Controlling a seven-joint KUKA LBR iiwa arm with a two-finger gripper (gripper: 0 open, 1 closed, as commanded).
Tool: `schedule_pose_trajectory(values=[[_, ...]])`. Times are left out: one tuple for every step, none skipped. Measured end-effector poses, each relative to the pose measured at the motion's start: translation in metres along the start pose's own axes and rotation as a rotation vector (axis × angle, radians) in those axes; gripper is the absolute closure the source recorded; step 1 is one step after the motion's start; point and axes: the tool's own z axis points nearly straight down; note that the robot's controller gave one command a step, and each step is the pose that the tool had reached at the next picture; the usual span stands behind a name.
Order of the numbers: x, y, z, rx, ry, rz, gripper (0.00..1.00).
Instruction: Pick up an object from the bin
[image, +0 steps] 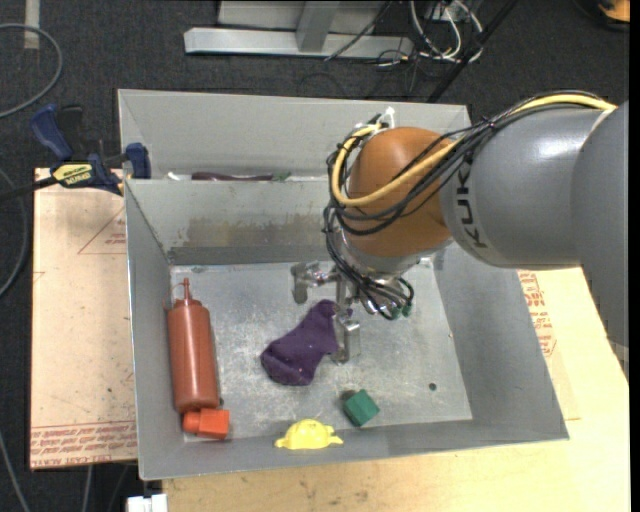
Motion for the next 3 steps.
schedule_pose_trajectory(values=[[0.008,-0.003,0.062,-0.001,0.000,-0.060,0.00],[0.006,-0.003,0.075,0.000,0.000,-0.075,1.00],[0.006,-0.003,0.075,0.000,-0.001,-0.077,1.00]])
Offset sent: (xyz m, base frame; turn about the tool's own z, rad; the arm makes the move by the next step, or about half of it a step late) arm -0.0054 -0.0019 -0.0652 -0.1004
